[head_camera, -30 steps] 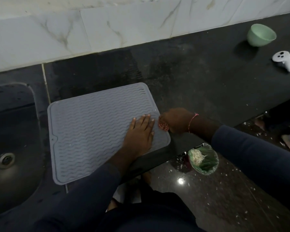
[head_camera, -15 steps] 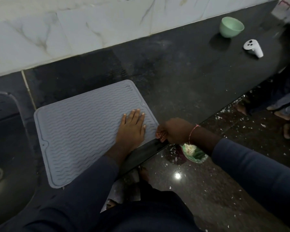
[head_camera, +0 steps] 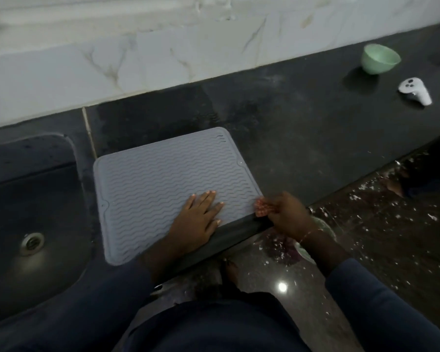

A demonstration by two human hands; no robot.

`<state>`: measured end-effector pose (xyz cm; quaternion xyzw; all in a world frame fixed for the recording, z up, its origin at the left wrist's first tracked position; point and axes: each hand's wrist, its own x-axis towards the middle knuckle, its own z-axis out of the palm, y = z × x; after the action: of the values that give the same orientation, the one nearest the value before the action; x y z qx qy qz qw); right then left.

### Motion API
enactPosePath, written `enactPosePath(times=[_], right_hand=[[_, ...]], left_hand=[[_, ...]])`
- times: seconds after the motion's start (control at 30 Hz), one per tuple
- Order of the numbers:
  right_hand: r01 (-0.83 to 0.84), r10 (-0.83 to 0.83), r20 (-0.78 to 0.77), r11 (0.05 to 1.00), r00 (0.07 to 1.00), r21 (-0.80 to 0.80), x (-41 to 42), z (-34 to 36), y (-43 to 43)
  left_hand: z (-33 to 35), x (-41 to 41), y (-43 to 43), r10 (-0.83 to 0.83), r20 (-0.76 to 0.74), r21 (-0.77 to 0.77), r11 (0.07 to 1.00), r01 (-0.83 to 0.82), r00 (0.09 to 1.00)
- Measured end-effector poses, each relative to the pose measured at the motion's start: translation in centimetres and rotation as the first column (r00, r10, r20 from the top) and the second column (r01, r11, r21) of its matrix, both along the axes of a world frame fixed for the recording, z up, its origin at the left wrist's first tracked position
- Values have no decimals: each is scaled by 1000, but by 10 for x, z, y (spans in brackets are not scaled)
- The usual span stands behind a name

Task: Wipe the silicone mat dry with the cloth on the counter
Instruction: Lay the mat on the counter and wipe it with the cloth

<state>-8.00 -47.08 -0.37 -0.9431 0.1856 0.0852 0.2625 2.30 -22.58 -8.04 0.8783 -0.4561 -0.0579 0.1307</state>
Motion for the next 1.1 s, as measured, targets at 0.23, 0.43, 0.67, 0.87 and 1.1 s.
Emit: enactPosePath(times=[0.23,0.43,0.67,0.87,1.1], right_hand=[[109,-248,172,814,953,571,38,7,121],[40,-188,53,459,981,887,67,-15,237],[44,216,-138,390,967,920,69,-11,256],[-173,265,13,591,964,788,95,-21,219],[-330,171,310,740,935,586,147,-58,148]], left_hand=[[37,-39,75,536,-526,-376,550,-746,660],[60,-42,107,471,-834,-176,267,-947,288],[69,-45,144,854,-452,76,324,-943,257],[78,-33,122,926,-218,239,357,-903,309],[81,-40,74,838,-183,116,538,-835,514]])
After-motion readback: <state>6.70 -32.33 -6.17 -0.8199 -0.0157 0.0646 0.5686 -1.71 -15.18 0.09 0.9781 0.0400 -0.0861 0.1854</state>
